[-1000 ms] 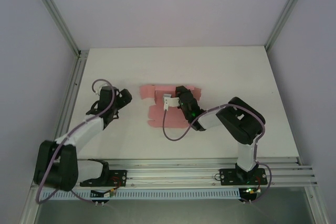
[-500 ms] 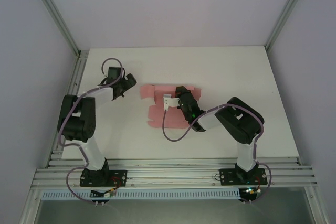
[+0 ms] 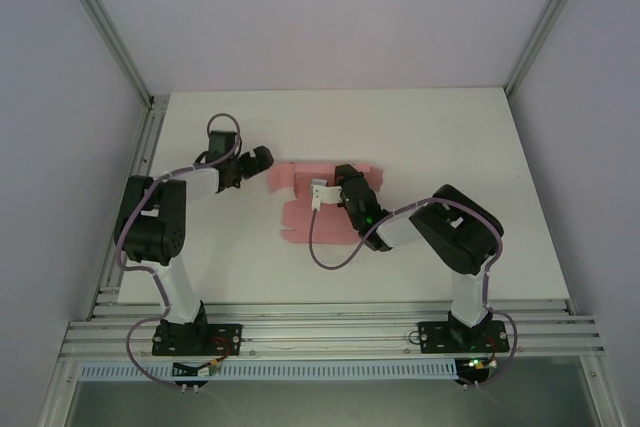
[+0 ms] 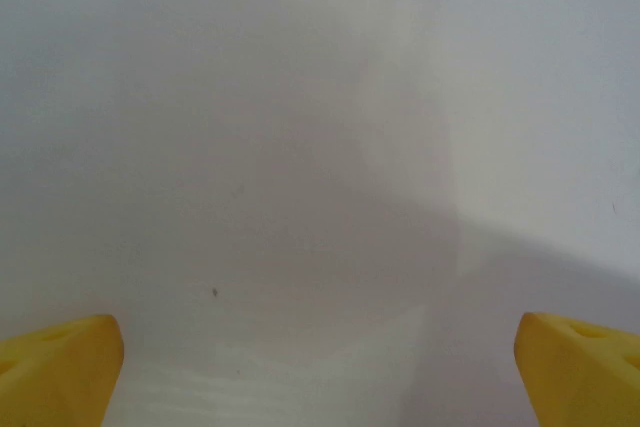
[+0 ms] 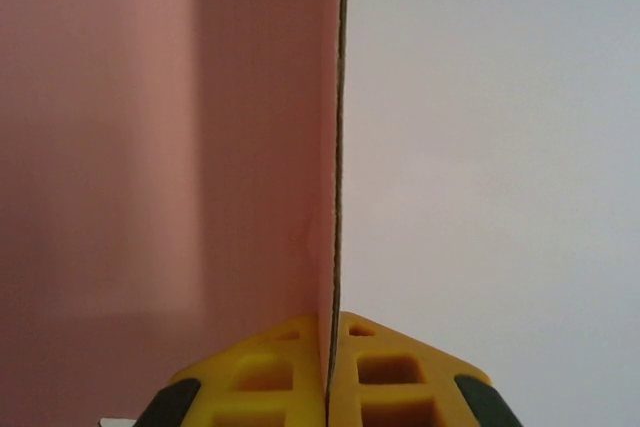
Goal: Assemble paper box
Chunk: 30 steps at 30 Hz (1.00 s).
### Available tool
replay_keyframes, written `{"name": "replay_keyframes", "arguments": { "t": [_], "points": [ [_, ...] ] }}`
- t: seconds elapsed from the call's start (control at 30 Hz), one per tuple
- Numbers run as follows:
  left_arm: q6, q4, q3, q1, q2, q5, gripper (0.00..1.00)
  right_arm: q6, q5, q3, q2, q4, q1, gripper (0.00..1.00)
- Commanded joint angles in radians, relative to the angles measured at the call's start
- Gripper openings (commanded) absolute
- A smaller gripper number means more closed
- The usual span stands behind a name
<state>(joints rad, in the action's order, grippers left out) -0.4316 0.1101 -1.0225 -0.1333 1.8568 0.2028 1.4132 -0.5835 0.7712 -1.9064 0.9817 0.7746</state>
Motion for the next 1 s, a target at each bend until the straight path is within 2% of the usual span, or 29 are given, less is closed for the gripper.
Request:
{"name": "replay_keyframes", "arguments": {
  "t": [0.0, 0.3, 0.4, 0.67, 0.97],
  "points": [
    [0.027, 0.095, 0.061, -0.011, -0.050, 0.120, 1.00, -0.046, -0.004, -0.003, 0.024, -0.074, 0.009, 0.00],
    [0.134, 0.264, 0.184, -0.038, -0.097, 0.361, 1.00, -0.048, -0.015, -0.003, 0.032, -0.087, 0.009, 0.00],
    [0.158, 0.282, 0.195, -0.052, -0.103, 0.407, 1.00, -0.046, -0.020, 0.000, 0.031, -0.099, 0.009, 0.00],
    [0.243, 0.228, 0.190, -0.094, -0.109, 0.440, 1.00, -0.045, -0.028, 0.002, 0.032, -0.103, 0.009, 0.00],
    [0.309, 0.195, 0.197, -0.145, -0.113, 0.401, 1.00, -0.046, -0.033, -0.001, 0.030, -0.097, 0.009, 0.00]
  ]
}}
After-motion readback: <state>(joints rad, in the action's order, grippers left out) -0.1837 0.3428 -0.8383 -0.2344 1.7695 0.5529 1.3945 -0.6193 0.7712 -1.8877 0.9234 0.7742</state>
